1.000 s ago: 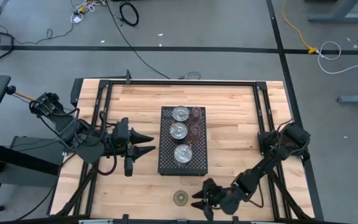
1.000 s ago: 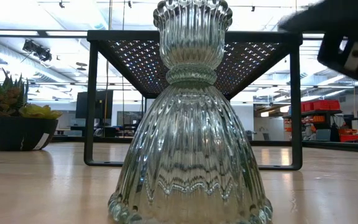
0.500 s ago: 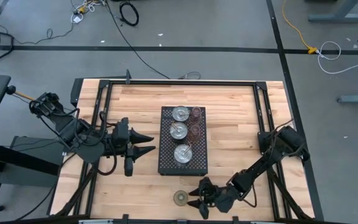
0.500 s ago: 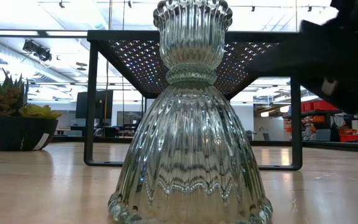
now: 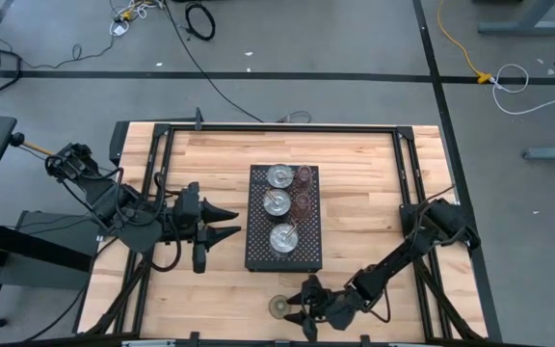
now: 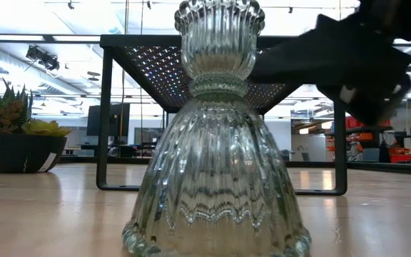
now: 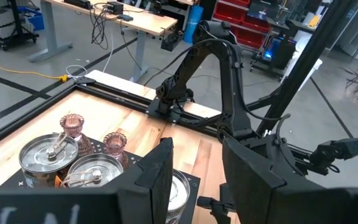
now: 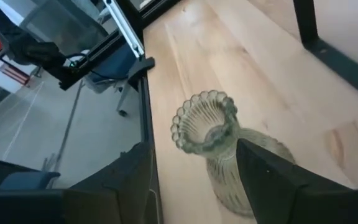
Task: Pick & Place candle stick holders
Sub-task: Put the green glass candle holder on the shelf aligned with the green glass candle holder
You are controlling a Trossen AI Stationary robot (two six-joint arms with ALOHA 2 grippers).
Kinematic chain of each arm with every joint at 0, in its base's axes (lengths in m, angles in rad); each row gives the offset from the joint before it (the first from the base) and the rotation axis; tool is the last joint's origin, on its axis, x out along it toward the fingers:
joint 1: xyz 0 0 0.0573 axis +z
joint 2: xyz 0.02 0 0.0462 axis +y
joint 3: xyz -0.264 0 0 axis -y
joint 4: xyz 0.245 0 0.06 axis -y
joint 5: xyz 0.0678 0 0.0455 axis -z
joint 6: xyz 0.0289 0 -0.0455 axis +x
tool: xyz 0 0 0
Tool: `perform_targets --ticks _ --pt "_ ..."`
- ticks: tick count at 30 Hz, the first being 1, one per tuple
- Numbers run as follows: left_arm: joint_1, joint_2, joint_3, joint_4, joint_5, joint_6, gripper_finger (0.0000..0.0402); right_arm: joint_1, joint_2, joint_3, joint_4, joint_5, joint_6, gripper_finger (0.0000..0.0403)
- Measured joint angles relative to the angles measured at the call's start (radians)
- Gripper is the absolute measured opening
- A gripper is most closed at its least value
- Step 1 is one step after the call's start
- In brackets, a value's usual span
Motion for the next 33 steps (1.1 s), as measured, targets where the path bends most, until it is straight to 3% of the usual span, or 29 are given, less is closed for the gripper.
perform_targets --ticks 33 --pt "0.0 0.0 0.0 0.002 0.0 -0.008 0.0142 -0.038 0.0 0.008 -0.031 -0.037 -0.103 0.023"
